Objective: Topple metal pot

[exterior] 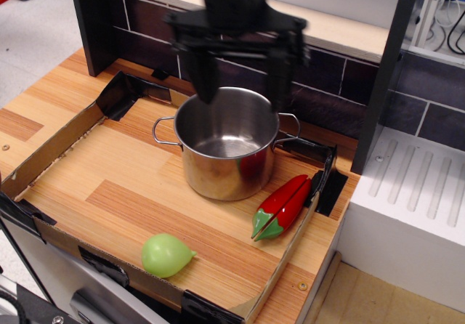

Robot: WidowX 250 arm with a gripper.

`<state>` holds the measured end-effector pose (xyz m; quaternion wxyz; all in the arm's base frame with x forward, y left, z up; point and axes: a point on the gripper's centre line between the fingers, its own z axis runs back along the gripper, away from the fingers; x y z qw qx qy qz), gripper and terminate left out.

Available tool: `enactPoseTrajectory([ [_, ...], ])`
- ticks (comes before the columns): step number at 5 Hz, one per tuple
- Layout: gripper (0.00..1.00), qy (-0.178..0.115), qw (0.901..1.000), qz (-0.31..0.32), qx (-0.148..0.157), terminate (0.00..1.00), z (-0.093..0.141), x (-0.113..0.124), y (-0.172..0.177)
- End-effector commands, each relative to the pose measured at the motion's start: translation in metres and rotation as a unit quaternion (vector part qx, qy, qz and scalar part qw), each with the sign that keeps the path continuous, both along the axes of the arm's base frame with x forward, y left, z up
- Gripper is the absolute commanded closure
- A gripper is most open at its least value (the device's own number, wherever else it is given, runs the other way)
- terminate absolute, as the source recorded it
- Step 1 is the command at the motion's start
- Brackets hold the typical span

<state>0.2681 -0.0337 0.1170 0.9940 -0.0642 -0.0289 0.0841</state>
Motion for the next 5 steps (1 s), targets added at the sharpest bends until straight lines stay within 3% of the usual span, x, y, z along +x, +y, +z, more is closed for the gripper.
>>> enactPoseTrajectory([
  [1, 0.00, -0.020, 0.9986, -0.005, 0.049, 0.00, -0.027, 0.018, -0.014],
  [3, 0.00, -0.024, 0.9954, -0.039, 0.084, 0.00, -0.048, 0.020, -0.014],
  [4, 1.00, -0.020, 0.9942, -0.054, 0.091, 0.00, -0.052, 0.021, -0.013],
  [5, 1.00, -0.048, 0.9922, -0.047, 0.106, 0.00, -0.048, 0.022, -0.008],
])
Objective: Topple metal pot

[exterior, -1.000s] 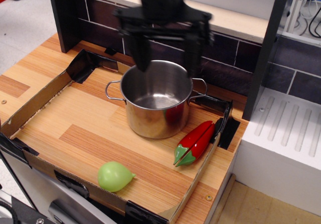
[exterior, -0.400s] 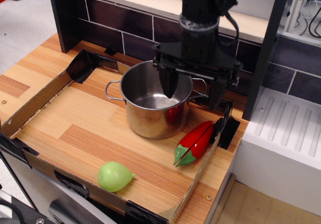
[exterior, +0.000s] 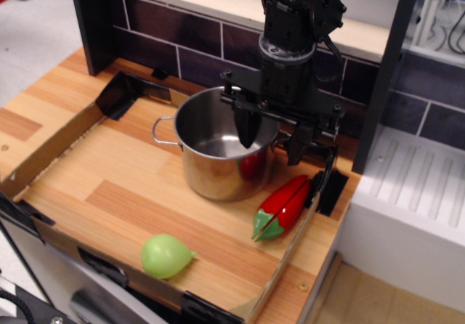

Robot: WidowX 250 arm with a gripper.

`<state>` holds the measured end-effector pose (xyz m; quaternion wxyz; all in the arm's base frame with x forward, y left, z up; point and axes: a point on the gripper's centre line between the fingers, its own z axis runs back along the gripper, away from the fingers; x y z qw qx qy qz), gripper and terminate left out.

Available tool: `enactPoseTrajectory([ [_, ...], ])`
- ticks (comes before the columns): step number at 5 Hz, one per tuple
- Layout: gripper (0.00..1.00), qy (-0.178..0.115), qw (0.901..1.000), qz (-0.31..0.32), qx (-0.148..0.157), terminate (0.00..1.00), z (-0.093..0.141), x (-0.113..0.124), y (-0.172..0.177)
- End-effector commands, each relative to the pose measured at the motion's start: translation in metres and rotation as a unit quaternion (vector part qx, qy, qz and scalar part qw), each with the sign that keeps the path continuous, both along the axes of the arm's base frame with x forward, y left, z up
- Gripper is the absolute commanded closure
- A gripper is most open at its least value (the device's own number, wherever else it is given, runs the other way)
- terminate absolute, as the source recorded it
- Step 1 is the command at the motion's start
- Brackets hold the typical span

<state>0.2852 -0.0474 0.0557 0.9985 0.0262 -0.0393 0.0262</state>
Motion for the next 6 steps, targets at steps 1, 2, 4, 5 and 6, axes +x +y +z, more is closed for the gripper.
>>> enactPoseTrajectory([
  [1, 1.00, -0.038, 0.9992, 0.009, 0.012, 0.00, 0.016, 0.006, 0.019],
  [2, 1.00, -0.038, 0.9992, 0.007, 0.008, 0.00, 0.022, 0.005, 0.034],
  [4, 1.00, 0.008, 0.9978, 0.028, -0.059, 0.00, 0.038, -0.009, 0.064],
  [5, 1.00, 0.068, 0.9886, 0.030, -0.131, 0.00, 0.046, -0.017, 0.076],
  [6, 1.00, 0.143, 0.9682, 0.041, -0.201, 0.00, 0.050, -0.023, 0.087],
])
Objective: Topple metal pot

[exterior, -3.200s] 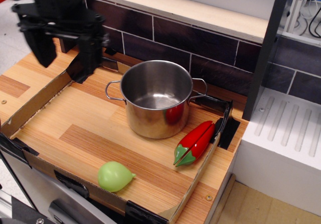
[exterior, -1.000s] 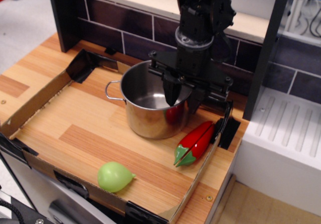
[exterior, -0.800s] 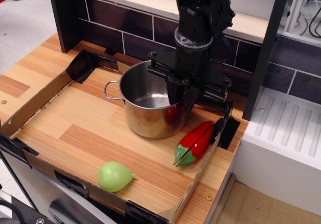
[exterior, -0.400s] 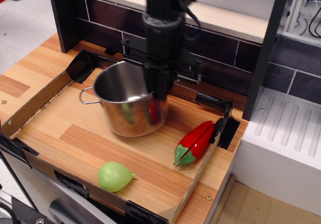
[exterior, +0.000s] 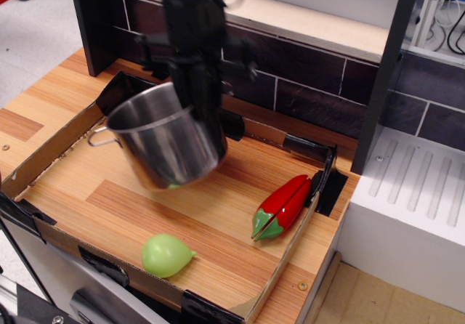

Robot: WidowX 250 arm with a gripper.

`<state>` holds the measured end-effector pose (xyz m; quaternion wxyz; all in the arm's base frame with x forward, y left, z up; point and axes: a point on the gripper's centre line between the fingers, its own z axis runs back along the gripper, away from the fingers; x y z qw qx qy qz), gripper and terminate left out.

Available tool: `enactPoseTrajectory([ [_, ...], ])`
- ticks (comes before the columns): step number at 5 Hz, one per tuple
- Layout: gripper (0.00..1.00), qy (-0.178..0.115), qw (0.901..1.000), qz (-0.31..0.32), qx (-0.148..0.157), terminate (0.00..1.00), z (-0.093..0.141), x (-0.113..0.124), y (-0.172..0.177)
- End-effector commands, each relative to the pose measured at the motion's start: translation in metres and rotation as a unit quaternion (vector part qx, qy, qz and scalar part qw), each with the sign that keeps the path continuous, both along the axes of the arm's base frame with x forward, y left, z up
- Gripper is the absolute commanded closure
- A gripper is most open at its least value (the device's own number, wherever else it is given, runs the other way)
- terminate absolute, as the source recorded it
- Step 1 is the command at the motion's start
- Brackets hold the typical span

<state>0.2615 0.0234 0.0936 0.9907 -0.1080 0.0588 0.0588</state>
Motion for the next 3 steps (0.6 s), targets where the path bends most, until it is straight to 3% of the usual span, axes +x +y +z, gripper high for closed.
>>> enactPoseTrajectory([
  [1, 1.00, 0.132, 0.9825, 0.022, -0.130, 0.00, 0.006, -0.002, 0.025],
  [2, 1.00, 0.199, 0.9587, 0.016, -0.203, 0.00, -0.007, 0.000, 0.031],
  [3, 1.00, 0.174, 0.9628, 0.008, -0.207, 0.00, -0.009, 0.000, 0.036],
])
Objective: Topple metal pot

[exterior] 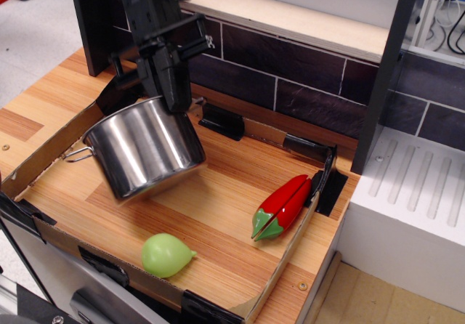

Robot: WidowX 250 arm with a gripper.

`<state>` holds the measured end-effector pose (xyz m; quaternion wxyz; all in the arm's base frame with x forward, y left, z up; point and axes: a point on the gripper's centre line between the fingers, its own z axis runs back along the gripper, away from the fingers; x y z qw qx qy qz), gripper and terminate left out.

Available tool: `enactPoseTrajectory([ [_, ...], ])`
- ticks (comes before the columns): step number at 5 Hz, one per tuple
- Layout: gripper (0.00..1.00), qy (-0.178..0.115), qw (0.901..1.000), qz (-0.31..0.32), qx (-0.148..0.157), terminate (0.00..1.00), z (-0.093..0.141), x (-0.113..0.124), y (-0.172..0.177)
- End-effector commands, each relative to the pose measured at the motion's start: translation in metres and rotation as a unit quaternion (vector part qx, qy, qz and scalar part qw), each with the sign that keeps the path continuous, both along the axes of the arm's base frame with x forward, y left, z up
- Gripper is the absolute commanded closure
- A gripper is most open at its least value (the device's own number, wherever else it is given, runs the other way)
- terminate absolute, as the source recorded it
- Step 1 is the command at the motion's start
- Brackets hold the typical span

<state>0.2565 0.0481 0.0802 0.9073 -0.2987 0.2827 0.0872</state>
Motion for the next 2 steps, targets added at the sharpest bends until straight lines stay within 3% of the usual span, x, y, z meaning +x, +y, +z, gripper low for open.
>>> enactPoseTrajectory([
  [1, 1.00, -0.108, 0.9923, -0.019, 0.058, 0.00, 0.0077, 0.0049, 0.0161],
  [2, 0.00, -0.180, 0.9735, -0.029, 0.138, 0.00, 0.0150, 0.0095, 0.0248],
])
